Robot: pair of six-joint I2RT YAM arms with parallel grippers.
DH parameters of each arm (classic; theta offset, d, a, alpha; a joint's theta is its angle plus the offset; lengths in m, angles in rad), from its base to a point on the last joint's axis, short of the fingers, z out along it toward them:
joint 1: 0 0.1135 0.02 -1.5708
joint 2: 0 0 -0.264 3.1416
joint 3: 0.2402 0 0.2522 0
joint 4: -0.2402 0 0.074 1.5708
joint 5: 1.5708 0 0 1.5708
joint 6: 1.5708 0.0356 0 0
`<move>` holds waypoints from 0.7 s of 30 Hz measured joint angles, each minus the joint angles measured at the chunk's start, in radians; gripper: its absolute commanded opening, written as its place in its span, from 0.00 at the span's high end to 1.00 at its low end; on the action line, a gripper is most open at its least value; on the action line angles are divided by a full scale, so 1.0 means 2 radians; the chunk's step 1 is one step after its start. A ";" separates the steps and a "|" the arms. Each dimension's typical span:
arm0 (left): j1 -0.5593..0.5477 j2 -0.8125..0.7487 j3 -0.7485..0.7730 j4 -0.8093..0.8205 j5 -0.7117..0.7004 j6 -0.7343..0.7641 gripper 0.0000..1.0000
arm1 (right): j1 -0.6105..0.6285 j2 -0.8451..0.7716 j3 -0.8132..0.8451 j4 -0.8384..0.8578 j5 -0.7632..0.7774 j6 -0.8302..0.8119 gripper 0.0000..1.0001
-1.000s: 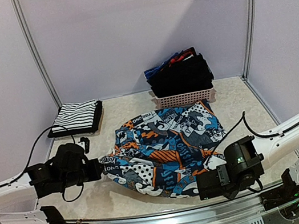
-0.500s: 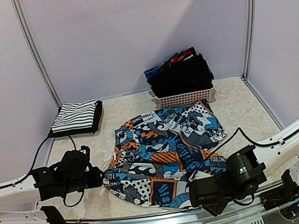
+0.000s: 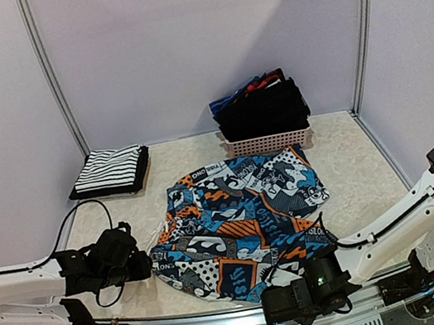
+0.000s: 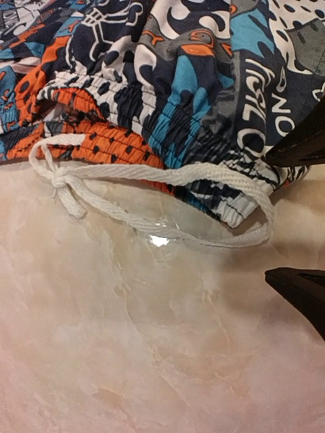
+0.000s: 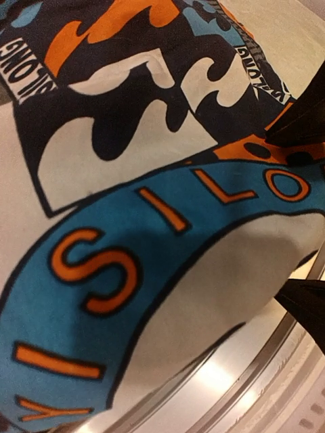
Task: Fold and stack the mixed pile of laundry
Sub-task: Pick up the flattened shorts from the center of the board.
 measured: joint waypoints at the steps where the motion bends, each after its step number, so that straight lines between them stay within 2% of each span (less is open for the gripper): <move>1: 0.000 0.000 -0.003 0.008 0.000 0.001 0.48 | -0.001 0.000 -0.003 -0.003 0.003 0.005 0.40; 4: 0.000 0.000 -0.017 0.041 -0.001 0.003 0.50 | -0.001 0.000 -0.008 -0.010 0.011 0.015 0.57; 9: 0.000 0.010 -0.024 0.076 -0.009 0.005 0.67 | -0.002 0.000 -0.012 -0.016 0.021 0.025 0.93; 10: 0.000 0.015 -0.024 0.083 -0.010 0.006 0.69 | -0.002 0.000 -0.012 -0.017 0.023 0.026 0.97; 13: 0.000 0.029 -0.024 0.103 -0.015 0.010 0.78 | -0.002 -0.002 -0.012 -0.020 0.027 0.030 1.00; 16: 0.000 0.045 -0.024 0.130 -0.018 0.014 0.79 | -0.002 -0.009 -0.013 -0.024 0.026 0.030 1.00; 21: 0.000 0.078 -0.024 0.172 -0.018 0.022 0.56 | -0.002 -0.030 -0.013 -0.038 0.027 0.031 1.00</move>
